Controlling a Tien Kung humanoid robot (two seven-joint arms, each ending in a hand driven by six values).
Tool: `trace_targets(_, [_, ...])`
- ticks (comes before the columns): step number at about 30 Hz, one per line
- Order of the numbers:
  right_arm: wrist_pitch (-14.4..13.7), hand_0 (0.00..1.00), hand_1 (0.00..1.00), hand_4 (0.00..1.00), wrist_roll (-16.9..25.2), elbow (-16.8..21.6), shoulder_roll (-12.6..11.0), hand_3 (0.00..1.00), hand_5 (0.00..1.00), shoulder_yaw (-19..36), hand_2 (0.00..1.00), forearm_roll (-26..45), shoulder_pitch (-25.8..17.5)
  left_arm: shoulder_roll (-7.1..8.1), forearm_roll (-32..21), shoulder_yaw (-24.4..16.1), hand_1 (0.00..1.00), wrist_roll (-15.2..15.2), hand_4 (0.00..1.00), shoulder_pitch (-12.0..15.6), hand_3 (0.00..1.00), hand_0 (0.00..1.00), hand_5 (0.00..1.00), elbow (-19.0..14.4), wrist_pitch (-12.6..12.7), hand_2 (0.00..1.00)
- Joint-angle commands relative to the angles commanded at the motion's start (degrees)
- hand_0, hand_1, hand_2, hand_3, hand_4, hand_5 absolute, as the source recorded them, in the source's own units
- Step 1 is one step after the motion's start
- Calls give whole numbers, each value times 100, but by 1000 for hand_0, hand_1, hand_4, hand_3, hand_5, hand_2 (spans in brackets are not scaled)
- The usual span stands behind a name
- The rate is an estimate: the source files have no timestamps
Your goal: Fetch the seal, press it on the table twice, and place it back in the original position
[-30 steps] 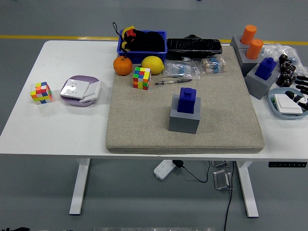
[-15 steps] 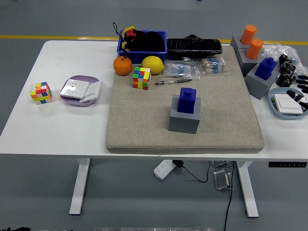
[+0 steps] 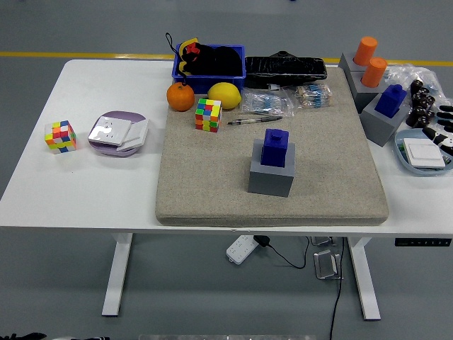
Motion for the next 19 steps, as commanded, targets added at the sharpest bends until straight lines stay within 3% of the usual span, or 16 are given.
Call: trace_targets(19, [-2,850,746,940,-7,-7,-18,691,256,-67,713,-29,17,30,170,-109,817,24,813,-8,835,820,426,-10,-16,789])
